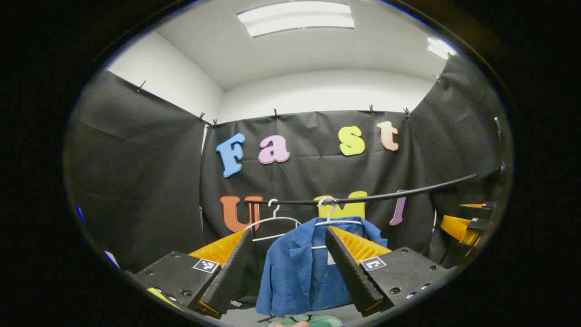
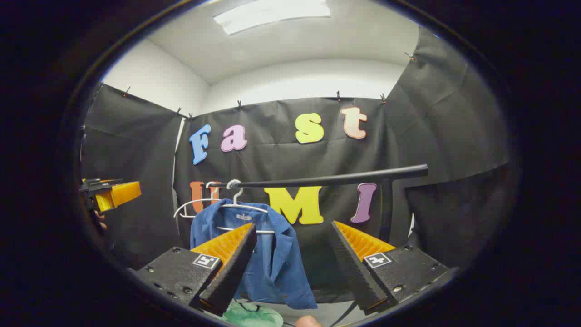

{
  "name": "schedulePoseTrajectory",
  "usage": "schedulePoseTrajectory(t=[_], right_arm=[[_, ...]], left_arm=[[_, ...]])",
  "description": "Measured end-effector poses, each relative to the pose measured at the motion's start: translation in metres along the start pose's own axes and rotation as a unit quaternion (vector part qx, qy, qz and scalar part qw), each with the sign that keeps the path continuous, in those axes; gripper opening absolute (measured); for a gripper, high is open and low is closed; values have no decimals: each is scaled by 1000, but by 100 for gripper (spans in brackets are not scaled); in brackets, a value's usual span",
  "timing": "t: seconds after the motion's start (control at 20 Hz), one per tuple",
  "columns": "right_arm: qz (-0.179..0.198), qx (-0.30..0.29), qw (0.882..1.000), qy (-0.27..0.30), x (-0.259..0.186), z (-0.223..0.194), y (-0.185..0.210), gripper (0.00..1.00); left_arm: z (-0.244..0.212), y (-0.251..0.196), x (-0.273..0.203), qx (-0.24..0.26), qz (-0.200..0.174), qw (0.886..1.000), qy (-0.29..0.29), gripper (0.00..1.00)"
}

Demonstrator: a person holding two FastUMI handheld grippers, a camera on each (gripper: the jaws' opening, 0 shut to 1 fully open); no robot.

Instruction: Grasp the clothes on the hanger with both hands and then place them into the laundry hamper below.

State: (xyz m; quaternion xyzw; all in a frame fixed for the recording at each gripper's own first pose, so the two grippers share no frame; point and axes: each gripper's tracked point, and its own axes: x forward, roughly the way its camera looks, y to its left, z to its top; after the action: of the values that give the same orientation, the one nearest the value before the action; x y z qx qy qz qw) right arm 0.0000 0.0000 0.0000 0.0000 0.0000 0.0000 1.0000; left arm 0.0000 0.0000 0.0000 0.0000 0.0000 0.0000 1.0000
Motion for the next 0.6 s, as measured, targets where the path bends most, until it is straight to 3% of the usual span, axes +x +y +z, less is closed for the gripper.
schedulePoseTrajectory(t=[0.35, 0.6], right_arm=[[-19, -2, 1000, -9, 9, 0, 19, 99], [-4, 1, 1000, -10, 21, 0, 46, 99]], left_arm=[[1, 30, 8, -4, -2, 1000, -11, 99], [8, 42, 13, -6, -10, 1000, -23, 99]])
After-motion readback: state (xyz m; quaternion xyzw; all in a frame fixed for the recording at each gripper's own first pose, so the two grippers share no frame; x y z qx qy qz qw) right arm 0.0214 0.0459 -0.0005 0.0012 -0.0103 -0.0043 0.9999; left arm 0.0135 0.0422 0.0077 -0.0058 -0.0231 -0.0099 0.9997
